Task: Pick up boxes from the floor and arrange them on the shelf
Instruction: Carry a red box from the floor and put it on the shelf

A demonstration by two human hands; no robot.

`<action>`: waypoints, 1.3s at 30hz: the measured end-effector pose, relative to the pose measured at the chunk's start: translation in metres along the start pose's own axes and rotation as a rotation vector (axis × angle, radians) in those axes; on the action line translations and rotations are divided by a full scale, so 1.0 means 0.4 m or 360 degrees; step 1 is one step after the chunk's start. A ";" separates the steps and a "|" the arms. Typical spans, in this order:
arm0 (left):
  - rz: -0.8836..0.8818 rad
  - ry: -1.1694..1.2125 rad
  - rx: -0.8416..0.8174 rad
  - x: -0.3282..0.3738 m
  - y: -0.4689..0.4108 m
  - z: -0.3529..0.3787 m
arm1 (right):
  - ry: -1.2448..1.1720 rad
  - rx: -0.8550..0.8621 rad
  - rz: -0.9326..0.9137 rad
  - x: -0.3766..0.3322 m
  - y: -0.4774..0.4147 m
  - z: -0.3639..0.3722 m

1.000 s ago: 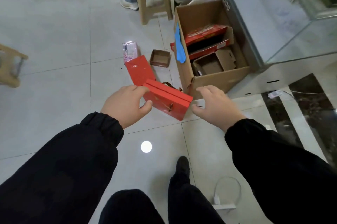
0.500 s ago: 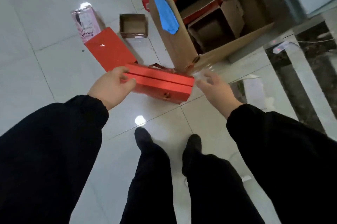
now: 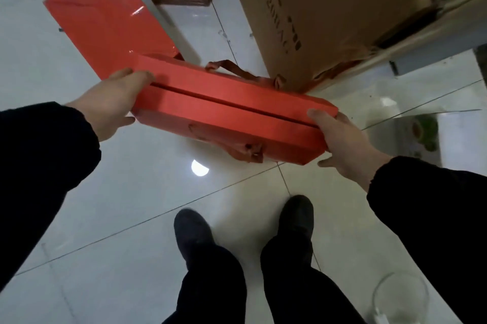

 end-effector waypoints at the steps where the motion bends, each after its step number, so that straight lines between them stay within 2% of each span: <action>1: 0.0002 0.0060 0.0020 -0.005 -0.025 0.017 | -0.0074 -0.0004 -0.0013 0.007 -0.018 0.010; 5: 0.0054 0.0167 0.0155 -0.026 -0.065 0.024 | -0.0396 0.0010 -0.0048 0.013 -0.027 0.021; 9: 0.0057 0.0257 0.0122 -0.049 0.035 -0.058 | -0.0447 -0.0106 -0.0082 -0.005 0.067 0.026; 17: -0.0041 0.0529 0.0255 -0.026 0.524 -0.366 | -0.0317 -0.0308 -0.0175 -0.187 0.481 0.024; 21: -0.0045 0.0675 0.0475 -0.030 0.853 -0.524 | -0.0183 -0.0601 -0.0308 -0.325 0.735 0.030; 26: 0.0080 0.0913 0.1018 -0.032 1.286 -0.687 | -0.0005 -0.1066 -0.0614 -0.530 1.050 0.091; 31: 0.0169 0.1128 0.1710 -0.081 1.743 -0.744 | 0.0414 -0.1449 -0.1130 -0.681 1.402 0.189; 35: 0.0277 0.1216 0.2135 -0.169 2.122 -0.689 | 0.0569 -0.1868 -0.1359 -0.676 1.740 0.267; 39: 0.0185 0.1290 0.2628 -0.290 2.472 -0.548 | 0.0763 -0.2391 -0.1489 -0.539 2.077 0.334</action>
Point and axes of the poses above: each hand's wrist, its own y-axis away from the middle knuckle, its own z-axis out of the palm, x = y × z, the point moved 3 cm from there along -y, towards the middle knuckle, and after that the axes turned 4 degrees about -y, right-handed, at the moved point
